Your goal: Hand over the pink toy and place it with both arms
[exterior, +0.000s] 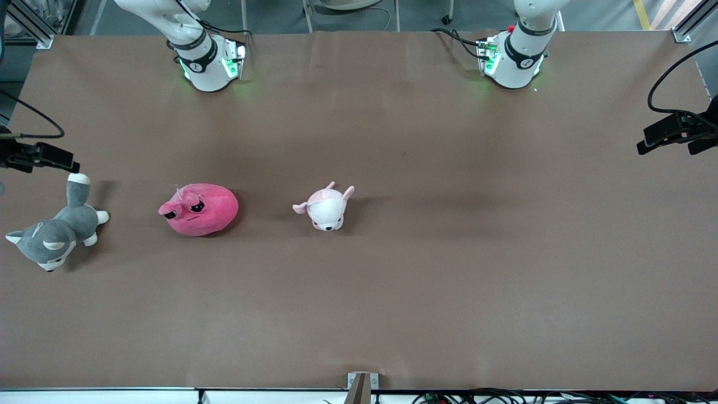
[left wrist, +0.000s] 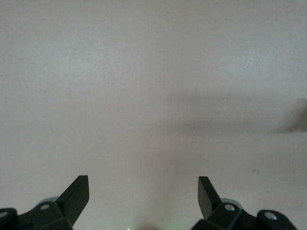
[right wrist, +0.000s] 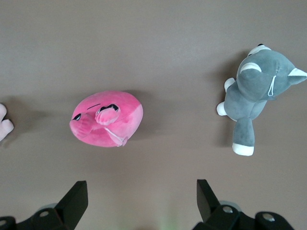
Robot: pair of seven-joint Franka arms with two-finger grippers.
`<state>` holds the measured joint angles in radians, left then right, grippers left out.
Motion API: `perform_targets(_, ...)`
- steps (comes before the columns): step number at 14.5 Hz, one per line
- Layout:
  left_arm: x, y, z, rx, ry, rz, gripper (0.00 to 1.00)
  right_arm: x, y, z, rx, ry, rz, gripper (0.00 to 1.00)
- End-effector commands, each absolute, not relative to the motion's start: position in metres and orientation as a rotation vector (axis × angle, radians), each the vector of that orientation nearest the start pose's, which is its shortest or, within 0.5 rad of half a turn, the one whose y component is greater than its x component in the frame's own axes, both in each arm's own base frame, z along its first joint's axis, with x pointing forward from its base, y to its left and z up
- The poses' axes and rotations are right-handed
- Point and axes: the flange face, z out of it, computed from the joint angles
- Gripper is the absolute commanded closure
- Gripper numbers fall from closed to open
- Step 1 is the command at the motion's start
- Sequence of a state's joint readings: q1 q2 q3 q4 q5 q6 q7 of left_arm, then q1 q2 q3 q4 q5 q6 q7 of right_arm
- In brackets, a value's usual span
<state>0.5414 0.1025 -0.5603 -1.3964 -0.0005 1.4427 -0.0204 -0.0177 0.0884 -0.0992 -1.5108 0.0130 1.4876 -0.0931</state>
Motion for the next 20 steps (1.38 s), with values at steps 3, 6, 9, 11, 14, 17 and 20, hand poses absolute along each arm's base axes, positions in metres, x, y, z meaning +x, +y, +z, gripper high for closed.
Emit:
perform_targets(3, 0.565, 0.0, 0.651, -3.164, 0.038, 0.043, 0.0, 0.532, -0.057, 0.614, -3.108, 0.02, 0.142, 0.0)
perform_targets(6, 0.567, -0.01, 0.648, -3.131, 0.033, 0.053, 0.0, 0.521, -0.055, 0.63, -3.108, 0.017, 0.118, 0.0)
perform_targets(9, 0.565, -0.008, 0.652, -3.11, 0.009, 0.046, 0.0, 0.509, -0.045, 0.645, -3.113, -0.007, 0.112, 0.0)
perform_targets(11, 0.563, -0.012, 0.655, -3.101, 0.012, 0.037, 0.0, 0.503, -0.045, 0.65, -3.112, -0.006, 0.112, 0.0)
perform_targets(14, 0.562, -0.012, 0.656, -3.103, 0.01, 0.037, 0.0, 0.501, -0.044, 0.654, -3.113, -0.008, 0.098, 0.0)
perform_targets(17, 0.562, -0.013, 0.657, -3.108, 0.011, 0.035, 0.0, 0.501, -0.043, 0.655, -3.114, -0.01, 0.091, 0.0)
perform_targets(20, 0.552, -0.011, 0.667, -3.114, 0.011, 0.006, 0.0, 0.502, -0.043, 0.654, -3.114, 0.016, 0.093, 0.0)
